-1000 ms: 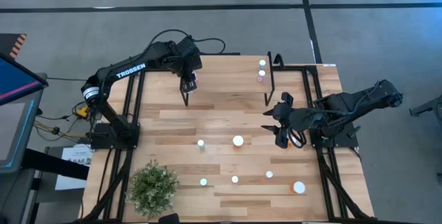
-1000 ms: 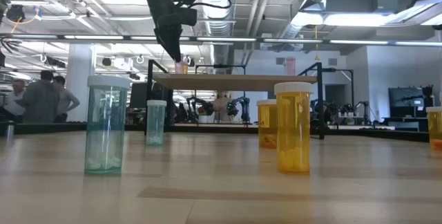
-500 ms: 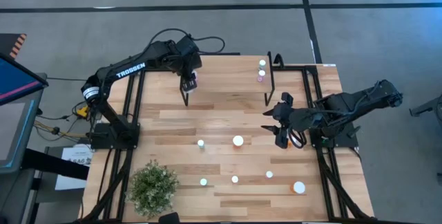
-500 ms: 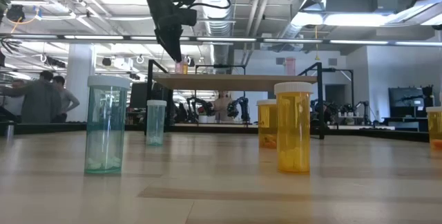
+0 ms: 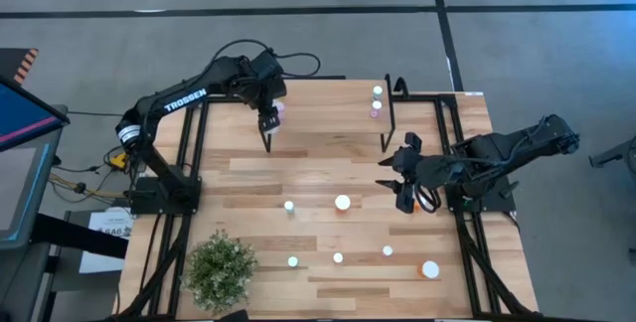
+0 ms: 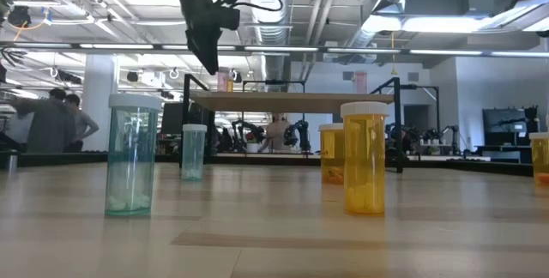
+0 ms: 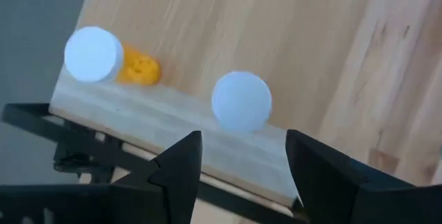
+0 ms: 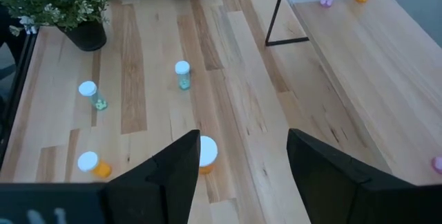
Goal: Pick and place medicine bottles onto shelf by color
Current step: Put the light orange pill bottle on the shelf
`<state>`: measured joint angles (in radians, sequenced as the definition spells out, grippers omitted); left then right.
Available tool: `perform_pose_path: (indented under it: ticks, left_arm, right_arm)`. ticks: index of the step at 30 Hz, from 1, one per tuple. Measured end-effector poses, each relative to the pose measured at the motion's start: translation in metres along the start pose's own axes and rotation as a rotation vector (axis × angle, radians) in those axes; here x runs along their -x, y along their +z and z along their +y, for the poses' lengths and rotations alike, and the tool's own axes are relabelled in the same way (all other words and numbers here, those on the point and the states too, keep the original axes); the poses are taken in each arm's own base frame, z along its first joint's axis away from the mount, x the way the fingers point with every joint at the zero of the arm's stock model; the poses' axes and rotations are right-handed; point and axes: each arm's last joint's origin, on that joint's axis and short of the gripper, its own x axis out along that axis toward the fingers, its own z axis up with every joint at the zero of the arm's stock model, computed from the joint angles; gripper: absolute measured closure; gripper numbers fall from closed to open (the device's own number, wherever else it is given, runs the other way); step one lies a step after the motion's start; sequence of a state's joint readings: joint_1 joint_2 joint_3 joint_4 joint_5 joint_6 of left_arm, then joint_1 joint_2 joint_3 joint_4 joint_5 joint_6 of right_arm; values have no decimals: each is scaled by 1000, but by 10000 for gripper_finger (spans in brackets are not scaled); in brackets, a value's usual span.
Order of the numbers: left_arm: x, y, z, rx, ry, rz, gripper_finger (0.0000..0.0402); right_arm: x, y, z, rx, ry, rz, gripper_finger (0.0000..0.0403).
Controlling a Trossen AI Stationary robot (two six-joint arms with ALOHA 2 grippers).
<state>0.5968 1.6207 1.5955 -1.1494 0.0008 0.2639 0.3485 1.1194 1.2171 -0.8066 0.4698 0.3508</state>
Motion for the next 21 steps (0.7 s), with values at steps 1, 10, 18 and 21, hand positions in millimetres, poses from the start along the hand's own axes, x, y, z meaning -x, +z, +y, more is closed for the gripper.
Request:
perform_pose_path:
  ticks: [1, 10, 18, 21]
  left_arm:
    - [3, -1, 0, 4, 0, -6, 202]
    - [50, -15, -5, 13, 32, -179, 202]
    - [78, -62, -30, 4, -55, -518, 203]
    - [79, -82, -48, -25, -103, -657, 203]
  right_arm:
    - [0, 0, 0, 0, 0, 0, 164]
    - [2, -1, 4, 10, 16, -1, 164]
    - [4, -3, 8, 1, 32, -2, 164]
    - [2, -3, 11, 8, 32, 4, 164]
